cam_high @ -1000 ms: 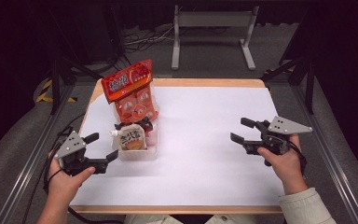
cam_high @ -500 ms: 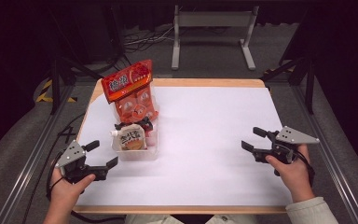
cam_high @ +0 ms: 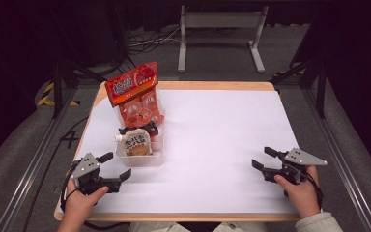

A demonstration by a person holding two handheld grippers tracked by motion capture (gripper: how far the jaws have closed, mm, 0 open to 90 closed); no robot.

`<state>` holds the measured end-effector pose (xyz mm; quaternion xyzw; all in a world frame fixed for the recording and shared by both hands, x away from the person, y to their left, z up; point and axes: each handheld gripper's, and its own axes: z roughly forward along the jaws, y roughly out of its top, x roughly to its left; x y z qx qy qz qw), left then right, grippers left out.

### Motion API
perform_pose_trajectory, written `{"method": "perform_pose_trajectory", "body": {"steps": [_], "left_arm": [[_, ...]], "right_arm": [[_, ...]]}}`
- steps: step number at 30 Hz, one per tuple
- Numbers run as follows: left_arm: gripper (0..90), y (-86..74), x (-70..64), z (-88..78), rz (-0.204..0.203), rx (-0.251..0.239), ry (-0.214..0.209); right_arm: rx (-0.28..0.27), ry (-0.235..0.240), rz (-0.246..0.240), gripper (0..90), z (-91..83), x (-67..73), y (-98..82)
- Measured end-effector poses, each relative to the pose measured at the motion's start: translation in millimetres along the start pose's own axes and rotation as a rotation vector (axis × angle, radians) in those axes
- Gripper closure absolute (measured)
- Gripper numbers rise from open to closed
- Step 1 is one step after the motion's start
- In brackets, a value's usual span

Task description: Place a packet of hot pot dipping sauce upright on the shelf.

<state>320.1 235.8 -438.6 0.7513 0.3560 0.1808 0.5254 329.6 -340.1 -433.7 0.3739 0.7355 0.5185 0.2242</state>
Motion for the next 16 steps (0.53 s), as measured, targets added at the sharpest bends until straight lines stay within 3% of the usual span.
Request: {"method": "perform_pose_trajectory", "body": {"steps": [9, 16], "left_arm": [[7.3, -7.2, -1.2, 9.0, -0.022, 0.009, 0.013], [7.3, -8.9, -0.4, 11.1, -0.021, 0.030, 0.032]], "right_arm": [[0.049, -0.002, -0.039, 24.5, 4.0, 5.7, -6.6], [0.052, 0.002, -0.030, 24.5, 4.3, 4.7, -6.3]]}}
